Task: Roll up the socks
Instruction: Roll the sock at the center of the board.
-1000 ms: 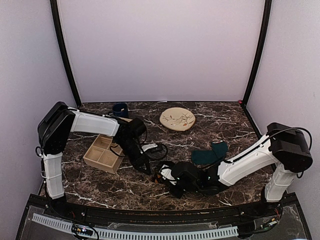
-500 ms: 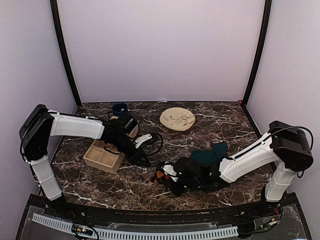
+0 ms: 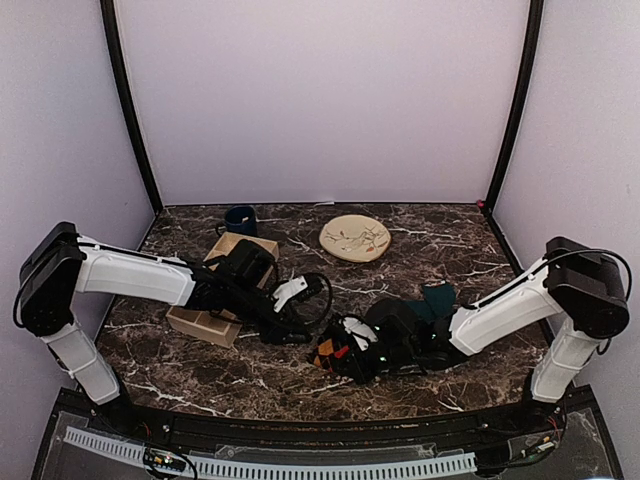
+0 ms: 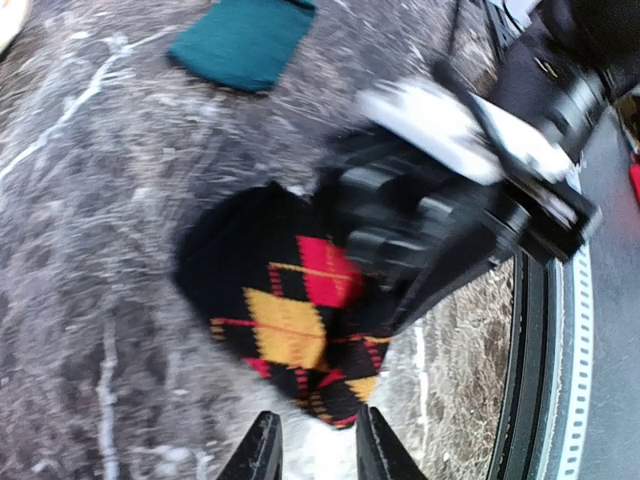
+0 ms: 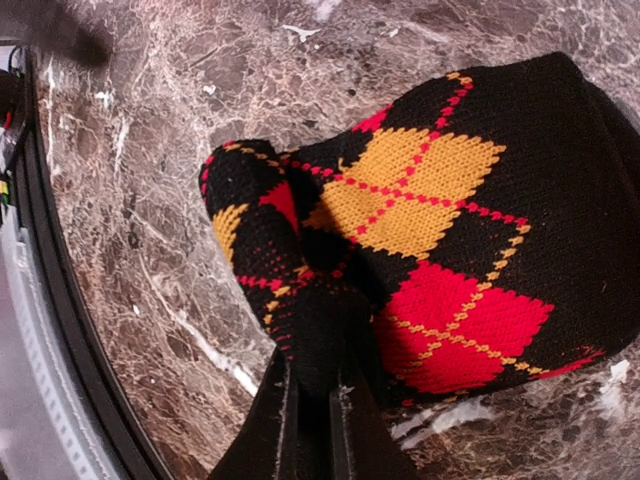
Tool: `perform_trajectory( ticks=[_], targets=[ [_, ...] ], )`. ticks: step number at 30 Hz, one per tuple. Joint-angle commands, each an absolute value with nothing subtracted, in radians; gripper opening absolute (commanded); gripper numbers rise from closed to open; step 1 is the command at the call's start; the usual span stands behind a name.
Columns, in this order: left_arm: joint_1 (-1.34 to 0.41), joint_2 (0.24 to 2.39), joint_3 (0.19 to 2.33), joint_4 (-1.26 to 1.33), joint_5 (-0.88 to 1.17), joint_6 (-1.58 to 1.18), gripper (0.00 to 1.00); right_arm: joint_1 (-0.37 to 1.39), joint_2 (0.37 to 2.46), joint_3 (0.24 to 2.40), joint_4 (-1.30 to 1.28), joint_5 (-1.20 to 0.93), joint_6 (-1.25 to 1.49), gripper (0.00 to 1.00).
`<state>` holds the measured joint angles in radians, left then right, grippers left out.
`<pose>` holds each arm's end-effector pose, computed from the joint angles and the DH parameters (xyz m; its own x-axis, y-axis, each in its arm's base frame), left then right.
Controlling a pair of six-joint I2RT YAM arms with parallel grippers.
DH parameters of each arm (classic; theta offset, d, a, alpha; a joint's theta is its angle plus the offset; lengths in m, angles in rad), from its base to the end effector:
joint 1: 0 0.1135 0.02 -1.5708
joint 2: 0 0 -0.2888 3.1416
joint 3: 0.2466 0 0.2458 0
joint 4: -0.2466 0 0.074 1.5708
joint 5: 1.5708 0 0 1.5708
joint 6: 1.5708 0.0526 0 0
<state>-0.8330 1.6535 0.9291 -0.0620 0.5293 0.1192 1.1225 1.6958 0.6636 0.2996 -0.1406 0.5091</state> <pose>0.2134 -0.2742 0.2038 -0.3682 0.5577 -0.7439 0.9290 0.2521 -0.2709 0.1336 0.2947 0.1419 -0.7100 -0.3629 -0.6035 -0.6773 0.5865 0.4442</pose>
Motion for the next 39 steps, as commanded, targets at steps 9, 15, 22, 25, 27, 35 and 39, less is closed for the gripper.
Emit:
perform_trajectory(
  ticks=[9,15,22,25,27,35,39],
  targets=[
    [-0.972,1.551,0.811,0.113,0.332,0.192,0.30,1.035,1.733,0.597,0.376,-0.399,0.709,0.02],
    [-1.041,1.530,0.797,0.113,0.236,0.292,0.29,1.011,1.729,0.597,0.379,-0.452,0.747,0.01],
    [-1.114,1.589,0.839,0.045,0.148,0.423,0.28,0.998,1.736,0.596,0.373,-0.480,0.758,0.01],
    [-1.132,1.608,0.846,0.041,0.115,0.464,0.28,0.995,1.736,0.585,0.384,-0.486,0.773,0.01],
    [-1.141,1.621,0.852,0.041,0.108,0.485,0.28,0.996,1.738,0.574,0.399,-0.490,0.784,0.00],
    [-1.166,1.679,0.883,0.029,0.097,0.543,0.27,0.996,1.738,0.528,0.475,-0.504,0.842,0.00],
    [-1.171,1.692,0.892,0.032,0.092,0.564,0.27,0.997,1.739,0.511,0.500,-0.511,0.860,0.00]
  ],
)
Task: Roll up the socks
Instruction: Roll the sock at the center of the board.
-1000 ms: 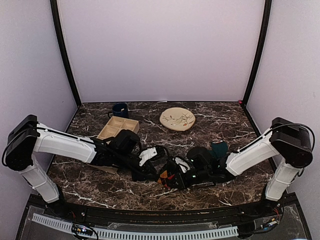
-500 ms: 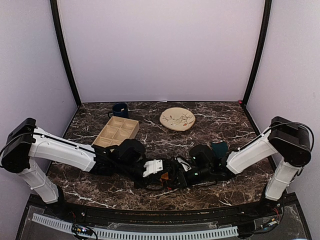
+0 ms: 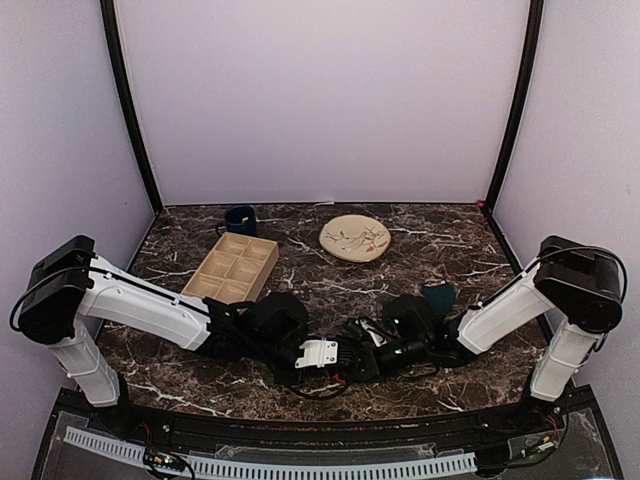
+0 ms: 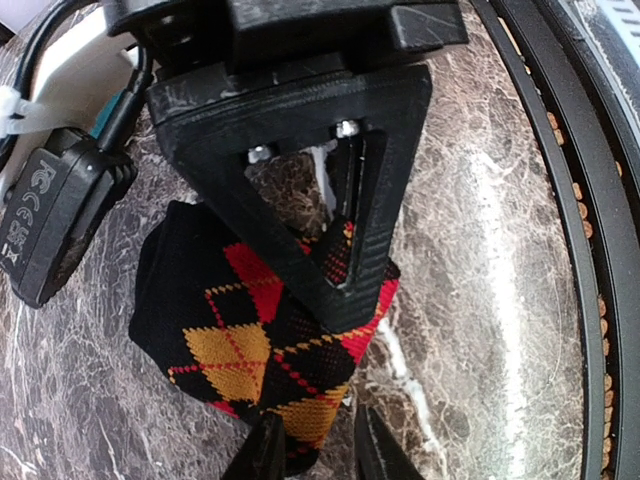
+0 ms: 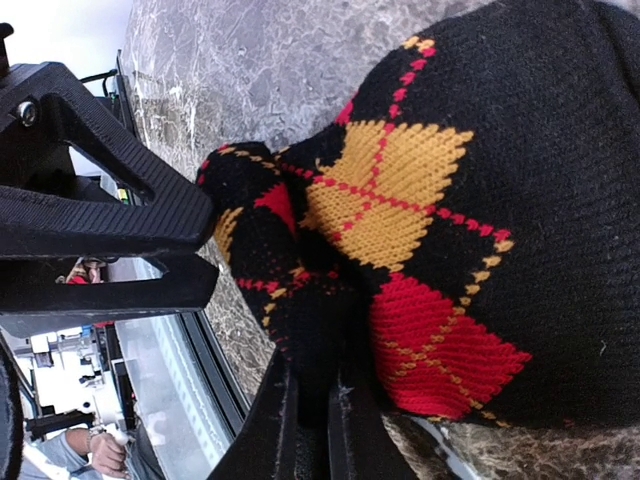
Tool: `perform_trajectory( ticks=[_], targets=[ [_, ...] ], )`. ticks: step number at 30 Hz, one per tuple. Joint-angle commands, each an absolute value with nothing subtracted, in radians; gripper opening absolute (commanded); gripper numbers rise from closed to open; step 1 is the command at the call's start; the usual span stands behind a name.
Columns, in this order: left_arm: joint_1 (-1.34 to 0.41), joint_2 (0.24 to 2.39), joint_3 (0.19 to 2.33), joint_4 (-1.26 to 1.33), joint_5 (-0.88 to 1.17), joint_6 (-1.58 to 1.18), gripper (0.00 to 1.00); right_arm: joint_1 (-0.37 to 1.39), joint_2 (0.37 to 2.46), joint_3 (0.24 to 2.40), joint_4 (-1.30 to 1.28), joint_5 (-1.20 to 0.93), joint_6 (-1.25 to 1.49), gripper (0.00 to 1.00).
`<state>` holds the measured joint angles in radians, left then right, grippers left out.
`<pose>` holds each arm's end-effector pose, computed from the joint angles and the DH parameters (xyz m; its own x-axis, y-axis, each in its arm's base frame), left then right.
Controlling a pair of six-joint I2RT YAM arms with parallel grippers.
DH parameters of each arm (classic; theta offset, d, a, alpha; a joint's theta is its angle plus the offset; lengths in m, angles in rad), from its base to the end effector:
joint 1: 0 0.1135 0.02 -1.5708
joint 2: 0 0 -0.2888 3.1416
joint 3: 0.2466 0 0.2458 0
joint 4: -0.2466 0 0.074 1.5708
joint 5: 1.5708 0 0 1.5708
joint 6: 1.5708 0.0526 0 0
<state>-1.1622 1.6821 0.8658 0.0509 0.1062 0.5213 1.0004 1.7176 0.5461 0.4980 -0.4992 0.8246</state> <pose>0.1340 -0.3235 0.1804 0.2309 0.7132 -0.6619 0.9547 -0.0349 0.2954 0.1430 0.2696 0.1279 -0.9196 -0.2395 -0.3114 -0.3915 0.4935 0.7766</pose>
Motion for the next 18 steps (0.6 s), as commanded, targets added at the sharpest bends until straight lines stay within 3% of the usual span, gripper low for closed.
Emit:
perform_trajectory(
  ticks=[1,18],
  targets=[
    [-1.173,1.697,0.893,0.031,0.092,0.570,0.27,0.997,1.739,0.507,0.507,-0.512,0.864,0.00],
    [-1.203,1.735,0.905,0.063,0.053,0.659,0.28,0.997,1.736,0.484,0.531,-0.528,0.894,0.00]
  ],
)
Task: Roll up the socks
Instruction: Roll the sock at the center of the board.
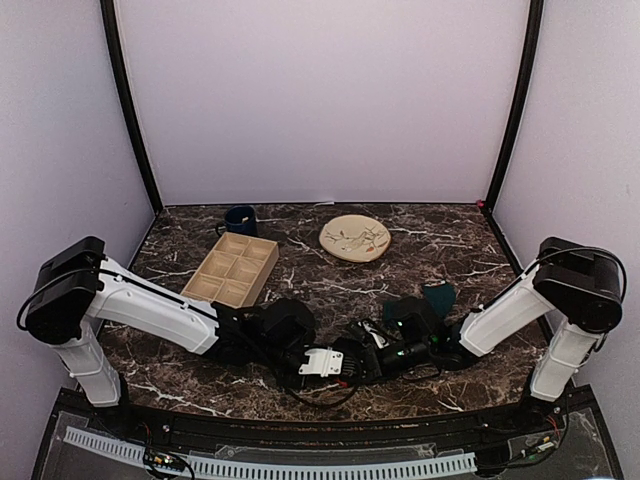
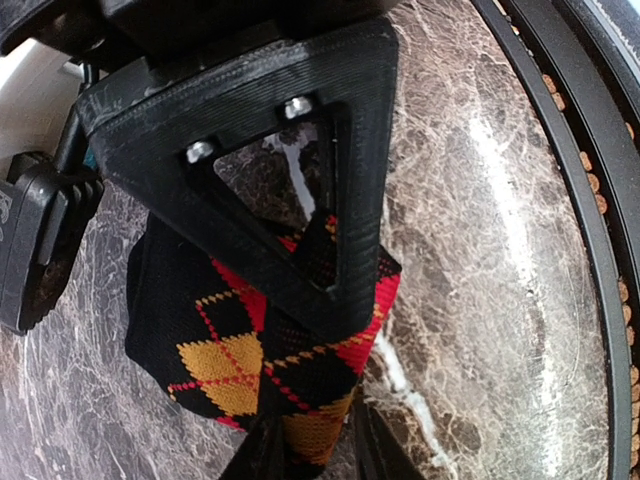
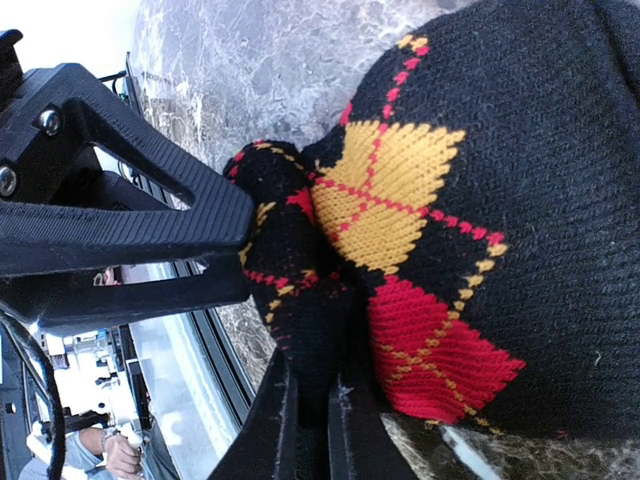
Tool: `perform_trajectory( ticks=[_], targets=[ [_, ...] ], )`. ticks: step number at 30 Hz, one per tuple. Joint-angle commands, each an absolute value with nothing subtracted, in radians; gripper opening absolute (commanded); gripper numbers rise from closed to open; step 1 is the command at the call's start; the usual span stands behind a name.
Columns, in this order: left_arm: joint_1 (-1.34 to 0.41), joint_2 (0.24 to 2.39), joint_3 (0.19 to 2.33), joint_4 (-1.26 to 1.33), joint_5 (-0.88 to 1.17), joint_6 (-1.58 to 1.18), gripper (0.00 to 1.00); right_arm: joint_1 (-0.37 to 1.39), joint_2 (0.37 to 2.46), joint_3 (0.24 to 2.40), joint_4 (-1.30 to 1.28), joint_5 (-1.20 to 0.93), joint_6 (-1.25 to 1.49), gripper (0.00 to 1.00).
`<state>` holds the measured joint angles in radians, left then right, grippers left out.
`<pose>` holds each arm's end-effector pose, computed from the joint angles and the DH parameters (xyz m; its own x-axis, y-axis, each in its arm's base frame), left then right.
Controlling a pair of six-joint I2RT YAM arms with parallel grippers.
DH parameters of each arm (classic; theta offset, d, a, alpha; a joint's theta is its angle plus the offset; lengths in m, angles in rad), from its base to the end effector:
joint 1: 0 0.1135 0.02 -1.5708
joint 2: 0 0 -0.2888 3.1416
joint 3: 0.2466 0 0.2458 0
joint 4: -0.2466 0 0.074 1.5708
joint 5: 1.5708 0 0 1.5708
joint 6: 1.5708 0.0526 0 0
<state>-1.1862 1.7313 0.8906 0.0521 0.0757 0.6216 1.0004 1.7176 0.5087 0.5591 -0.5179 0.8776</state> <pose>0.1310 -0.3342 0.1713 0.3335 0.7236 -0.6042 0.9226 -0.1190 0.3668 0.1390 0.2649 0.1251 -0.9350 -0.2197 -0.2784 -0.3520 0.4795 0.8038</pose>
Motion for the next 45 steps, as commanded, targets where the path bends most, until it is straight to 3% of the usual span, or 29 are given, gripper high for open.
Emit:
perform_trajectory(
  ticks=[1,19,22,28,31,39,45],
  targets=[
    [-1.206,1.735,0.904,0.070,0.046,0.665,0.28,0.997,1.735,0.483,0.532,-0.528,0.894,0.00],
    [-1.230,1.807,0.936,0.086,0.002,0.729,0.28,0.997,1.731,0.472,0.537,-0.543,0.904,0.00],
    [-1.230,1.822,0.944,0.080,-0.008,0.736,0.23,0.997,1.730,0.468,0.533,-0.540,0.902,0.00],
    [-1.230,1.835,0.968,0.028,0.003,0.735,0.05,0.997,1.717,0.463,0.507,-0.522,0.895,0.00],
    [-1.230,1.844,0.988,-0.006,0.025,0.732,0.00,0.997,1.704,0.469,0.465,-0.496,0.878,0.06],
    [-1.229,1.885,1.073,-0.144,0.068,0.714,0.00,1.006,1.618,0.464,0.348,-0.400,0.834,0.31],
    [-1.208,1.918,1.164,-0.266,0.127,0.675,0.00,1.008,1.517,0.437,0.245,-0.289,0.808,0.37]
  ],
)
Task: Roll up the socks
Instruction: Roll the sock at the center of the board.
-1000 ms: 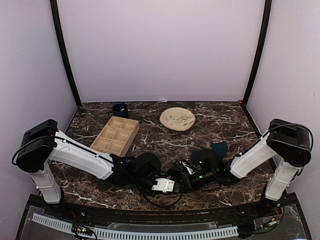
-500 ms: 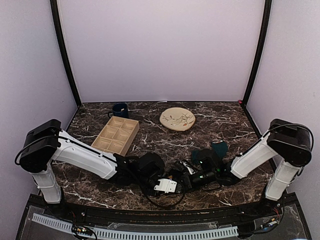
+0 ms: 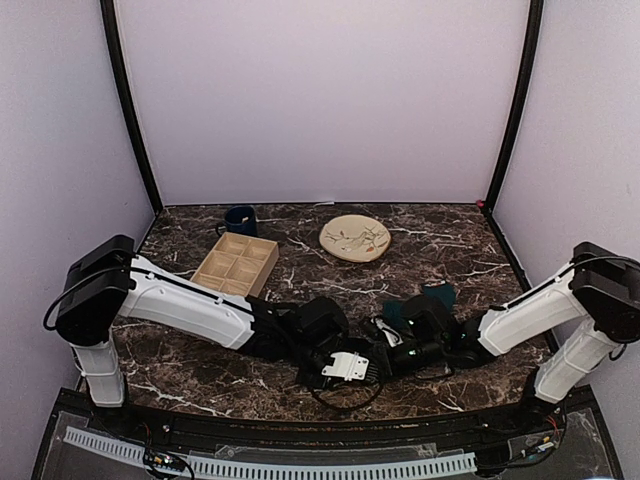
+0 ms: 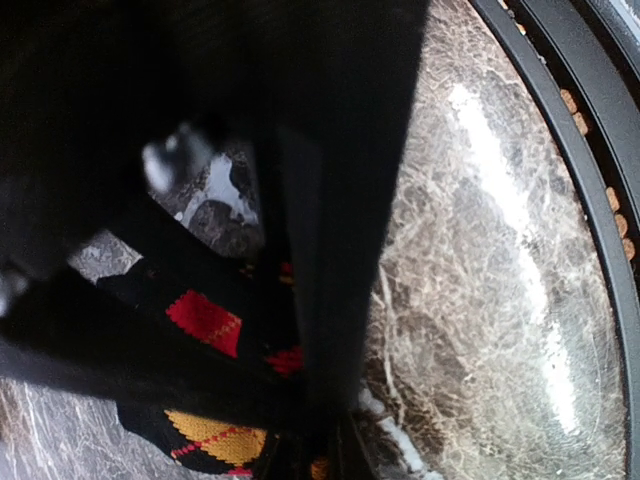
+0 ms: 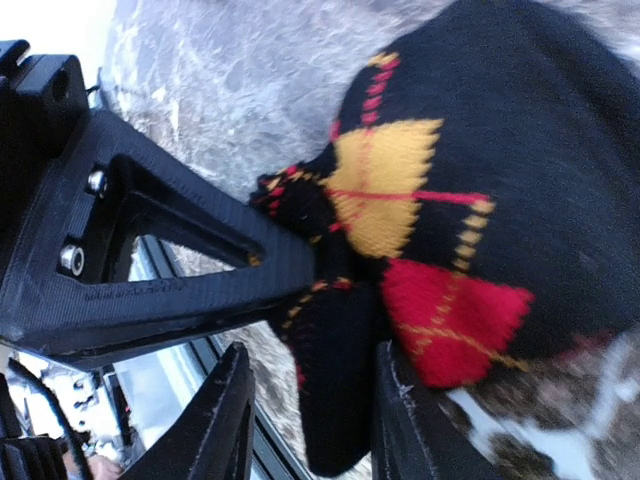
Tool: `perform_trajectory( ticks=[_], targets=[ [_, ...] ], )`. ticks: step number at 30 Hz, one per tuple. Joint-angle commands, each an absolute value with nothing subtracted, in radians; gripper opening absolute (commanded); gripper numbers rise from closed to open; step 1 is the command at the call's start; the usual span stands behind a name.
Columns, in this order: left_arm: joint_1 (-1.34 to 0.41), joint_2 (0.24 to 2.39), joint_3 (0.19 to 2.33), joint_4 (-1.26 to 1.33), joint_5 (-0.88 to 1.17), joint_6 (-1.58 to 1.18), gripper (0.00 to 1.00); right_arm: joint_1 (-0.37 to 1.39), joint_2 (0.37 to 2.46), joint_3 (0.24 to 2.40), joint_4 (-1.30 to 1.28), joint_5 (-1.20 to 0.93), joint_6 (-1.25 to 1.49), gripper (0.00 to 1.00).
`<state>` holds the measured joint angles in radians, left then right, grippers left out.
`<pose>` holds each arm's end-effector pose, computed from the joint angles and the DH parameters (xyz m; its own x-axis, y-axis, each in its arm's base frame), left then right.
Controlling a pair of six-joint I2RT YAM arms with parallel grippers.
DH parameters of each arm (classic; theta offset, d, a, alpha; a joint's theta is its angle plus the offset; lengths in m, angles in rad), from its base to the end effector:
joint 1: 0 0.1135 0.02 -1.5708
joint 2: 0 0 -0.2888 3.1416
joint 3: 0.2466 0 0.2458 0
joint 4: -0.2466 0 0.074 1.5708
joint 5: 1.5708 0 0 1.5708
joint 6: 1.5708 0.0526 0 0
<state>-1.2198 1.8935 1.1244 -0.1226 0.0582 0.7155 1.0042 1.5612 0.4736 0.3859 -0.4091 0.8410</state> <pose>0.1361 -0.3805 0.1663 0.4213 0.7542 -0.5038 0.8925 -0.2462 0.3779 0.1297 0.2428 0.1402 -0.9295 -0.1871 -0.3178 -0.3666 0.5634 0.7404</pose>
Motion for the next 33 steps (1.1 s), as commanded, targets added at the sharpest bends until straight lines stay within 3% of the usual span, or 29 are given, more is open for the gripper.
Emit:
perform_trajectory(
  ticks=[1,20,33],
  targets=[
    [-1.204,1.920,1.175,-0.280,0.137,0.671,0.00,1.008,1.505,0.428,0.239,-0.272,0.807,0.38],
    [-1.142,1.991,1.362,-0.519,0.313,0.601,0.00,1.020,1.248,0.264,0.253,-0.040,0.841,0.41],
    [-1.060,2.089,1.518,-0.693,0.457,0.543,0.00,1.324,1.166,0.344,0.094,0.374,0.738,0.42]
  ],
)
